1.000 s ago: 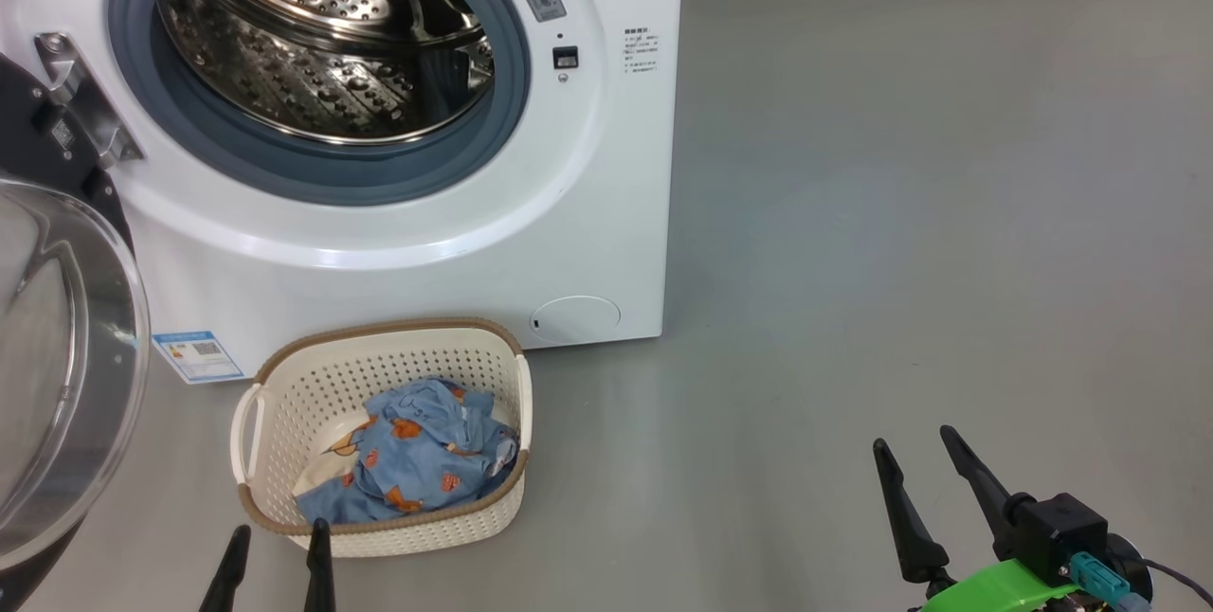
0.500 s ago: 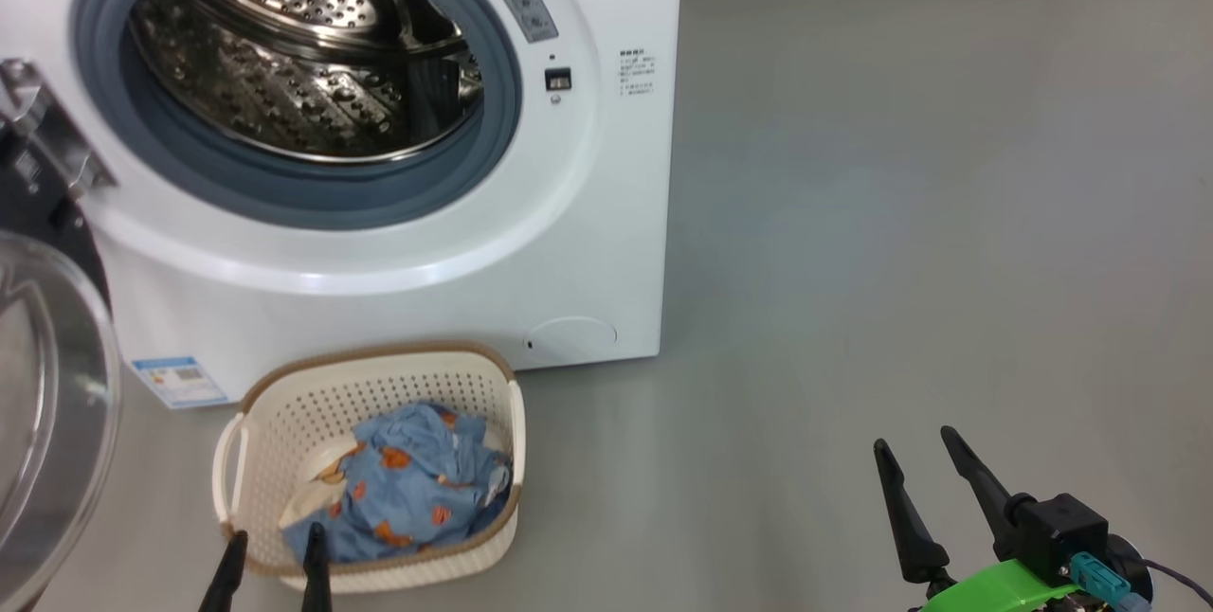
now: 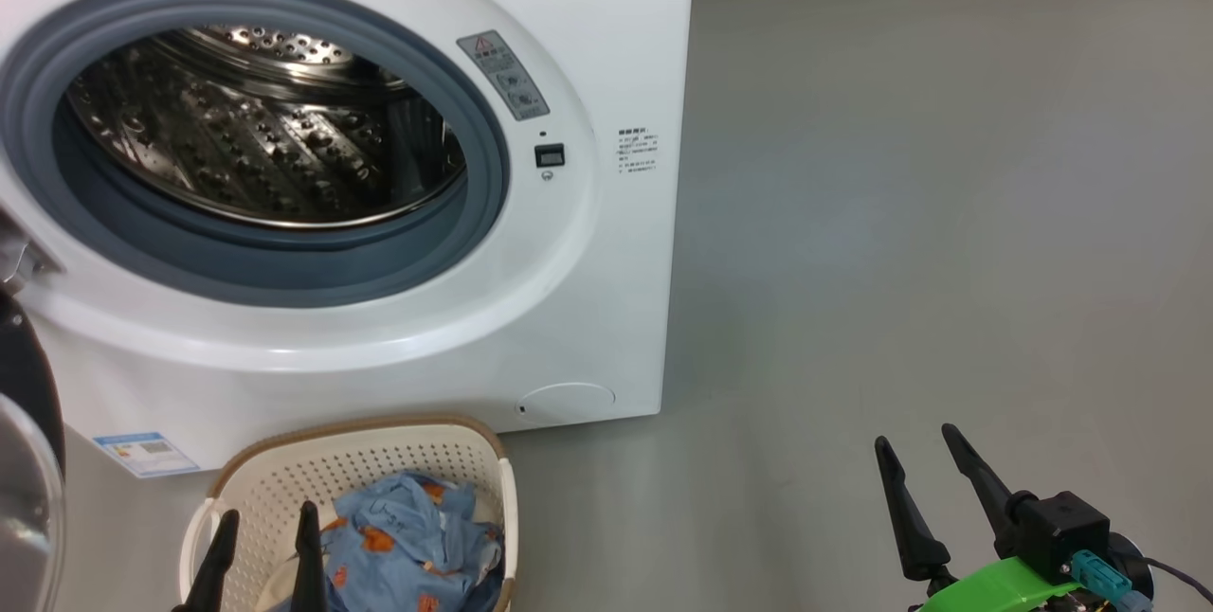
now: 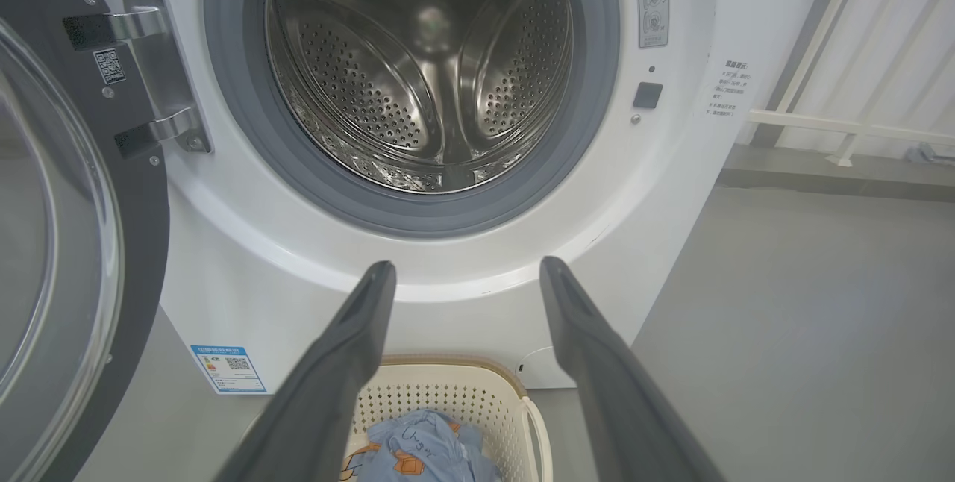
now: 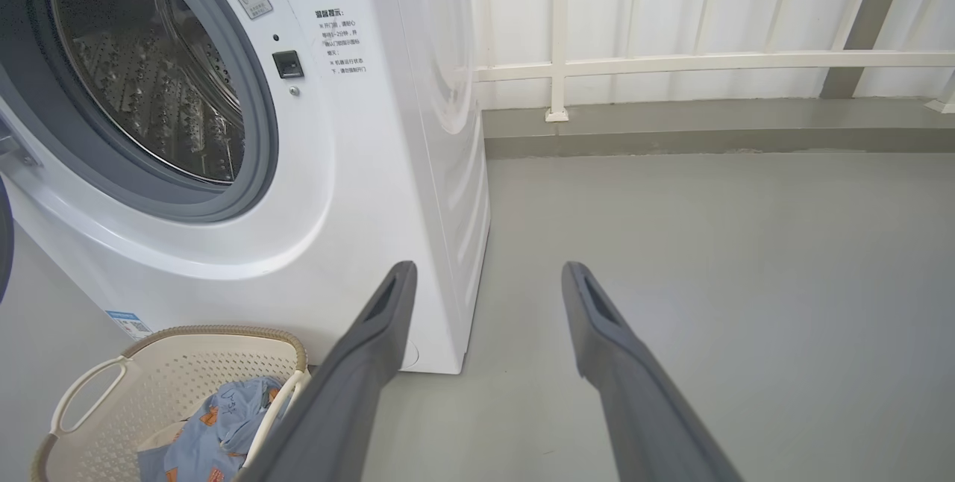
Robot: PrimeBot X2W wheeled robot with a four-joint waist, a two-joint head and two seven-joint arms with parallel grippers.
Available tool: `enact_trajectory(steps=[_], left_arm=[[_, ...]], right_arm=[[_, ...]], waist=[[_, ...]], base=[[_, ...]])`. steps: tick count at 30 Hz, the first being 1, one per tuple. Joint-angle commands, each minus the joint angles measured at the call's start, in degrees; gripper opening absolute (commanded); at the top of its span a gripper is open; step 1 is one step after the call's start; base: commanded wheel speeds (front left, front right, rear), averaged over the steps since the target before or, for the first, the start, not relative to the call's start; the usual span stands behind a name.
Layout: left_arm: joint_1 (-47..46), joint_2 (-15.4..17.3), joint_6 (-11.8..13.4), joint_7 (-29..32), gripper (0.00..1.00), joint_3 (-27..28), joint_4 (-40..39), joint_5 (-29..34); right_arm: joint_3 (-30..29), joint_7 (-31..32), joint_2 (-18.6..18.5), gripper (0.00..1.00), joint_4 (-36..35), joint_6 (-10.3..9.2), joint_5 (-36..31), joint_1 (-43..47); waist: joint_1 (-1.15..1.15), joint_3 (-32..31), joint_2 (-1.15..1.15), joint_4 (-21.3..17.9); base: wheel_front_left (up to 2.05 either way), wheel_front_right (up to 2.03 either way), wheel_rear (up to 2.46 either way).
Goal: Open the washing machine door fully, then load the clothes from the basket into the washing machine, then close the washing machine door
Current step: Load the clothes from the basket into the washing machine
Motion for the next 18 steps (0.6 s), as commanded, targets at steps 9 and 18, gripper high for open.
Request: enact_trajectory(steps=[9, 18], left_arm=[[-1.70, 0.52, -0.16, -0.21, 1.00, 1.06, -0.30, -0.60], [-1.82, 0.52, -0.47, -0.21, 1.00, 0.73, -0.11, -0.93]], right_arm=[[1.46, -0.69, -0.07, 1.00, -1.13, 0.17, 0.56, -1.60], [1.42, -0.69, -0.07, 1.00, -1.20, 0.17, 0.61, -1.61]], waist=[[-0.01, 0.14, 0.00, -0.03], [-0.01, 0.70, 0.00, 0.08]], base=[[0.19, -0.19, 0.00], [0.00, 0.00, 0.00]])
